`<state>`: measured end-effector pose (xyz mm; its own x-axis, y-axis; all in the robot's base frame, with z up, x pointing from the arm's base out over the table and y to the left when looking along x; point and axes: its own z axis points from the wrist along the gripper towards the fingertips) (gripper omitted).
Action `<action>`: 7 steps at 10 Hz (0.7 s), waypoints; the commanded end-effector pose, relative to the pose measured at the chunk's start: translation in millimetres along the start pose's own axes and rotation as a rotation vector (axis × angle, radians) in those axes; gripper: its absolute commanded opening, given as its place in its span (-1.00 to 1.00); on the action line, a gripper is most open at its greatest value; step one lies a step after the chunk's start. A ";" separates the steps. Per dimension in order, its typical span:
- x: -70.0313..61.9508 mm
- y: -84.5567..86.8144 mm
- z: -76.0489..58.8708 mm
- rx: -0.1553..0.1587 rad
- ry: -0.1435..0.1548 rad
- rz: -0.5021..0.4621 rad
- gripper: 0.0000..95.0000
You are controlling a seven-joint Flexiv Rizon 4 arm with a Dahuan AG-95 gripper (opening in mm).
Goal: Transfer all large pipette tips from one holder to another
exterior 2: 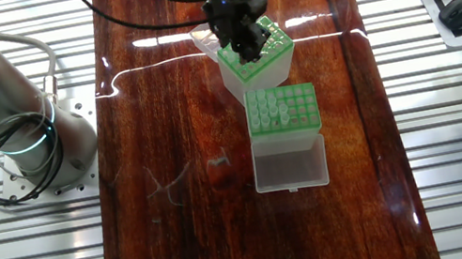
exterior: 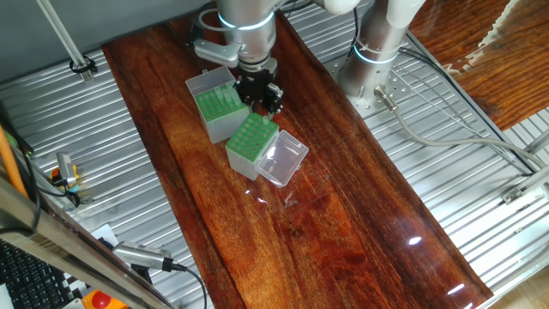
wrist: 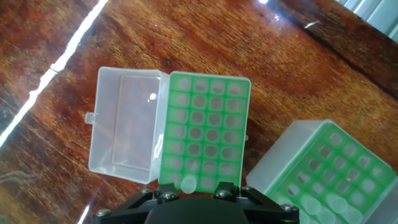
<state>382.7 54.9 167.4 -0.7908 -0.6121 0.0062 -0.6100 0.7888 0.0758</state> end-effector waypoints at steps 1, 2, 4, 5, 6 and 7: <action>-0.9 0.9 3.7 0.008 0.010 0.004 -0.20; -0.3 2.0 4.8 0.011 0.012 0.008 -0.20; -0.5 4.7 6.9 0.019 0.016 0.013 -0.20; -1.3 5.6 7.6 0.023 0.019 0.014 -0.20; -1.5 5.9 8.4 0.025 0.020 0.015 -0.20; -1.7 6.1 9.8 0.027 0.022 0.016 -0.20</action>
<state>378.3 60.8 158.2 -0.7992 -0.6002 0.0317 -0.5987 0.7996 0.0472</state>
